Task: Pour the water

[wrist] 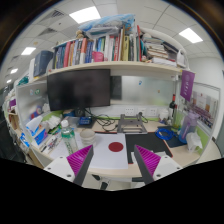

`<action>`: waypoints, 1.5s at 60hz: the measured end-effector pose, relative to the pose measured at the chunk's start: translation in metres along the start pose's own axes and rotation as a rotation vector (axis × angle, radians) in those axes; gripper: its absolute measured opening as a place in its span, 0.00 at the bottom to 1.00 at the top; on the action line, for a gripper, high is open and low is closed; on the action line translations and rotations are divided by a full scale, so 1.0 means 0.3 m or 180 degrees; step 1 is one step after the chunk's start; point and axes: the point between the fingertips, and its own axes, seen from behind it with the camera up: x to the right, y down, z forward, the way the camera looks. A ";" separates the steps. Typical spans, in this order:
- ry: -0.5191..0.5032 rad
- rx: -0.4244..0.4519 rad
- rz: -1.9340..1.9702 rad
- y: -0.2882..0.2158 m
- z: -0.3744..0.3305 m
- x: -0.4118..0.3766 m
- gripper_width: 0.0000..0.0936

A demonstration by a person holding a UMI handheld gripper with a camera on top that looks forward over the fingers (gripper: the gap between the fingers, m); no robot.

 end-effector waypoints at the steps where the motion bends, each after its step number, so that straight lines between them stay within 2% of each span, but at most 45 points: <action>1: -0.0045 0.0013 -0.0009 0.009 0.004 -0.020 0.91; 7: -0.0341 0.0075 0.0010 0.057 0.079 -0.193 0.91; 17: -0.0543 0.0108 -0.0054 0.165 0.256 -0.472 0.92; 26: -0.0368 0.0137 -0.0023 0.202 0.444 -0.621 0.92; 37: -0.0107 0.0152 -0.0072 0.243 0.646 -0.665 0.91; 41: -0.0037 0.0203 0.0004 0.241 0.696 -0.664 0.85; 45: 0.0078 0.0170 0.0007 0.265 0.738 -0.640 0.72; 49: 0.0097 0.0243 0.0036 0.256 0.765 -0.640 0.64; 51: 0.0094 0.0282 0.0024 0.249 0.774 -0.641 0.56; 57: 0.0122 0.0293 -0.0030 0.247 0.789 -0.639 0.49; 63: 0.0009 0.0263 -0.0116 0.245 0.799 -0.648 0.37; 71: 0.0009 0.0178 -0.0125 0.248 0.809 -0.646 0.29; 75: -0.0019 0.0102 -0.0021 0.236 0.811 -0.662 0.29; 82: -0.0220 0.0049 0.0394 0.151 0.804 -0.737 0.29; 90: -0.0727 -0.0130 0.1342 0.025 0.807 -0.902 0.29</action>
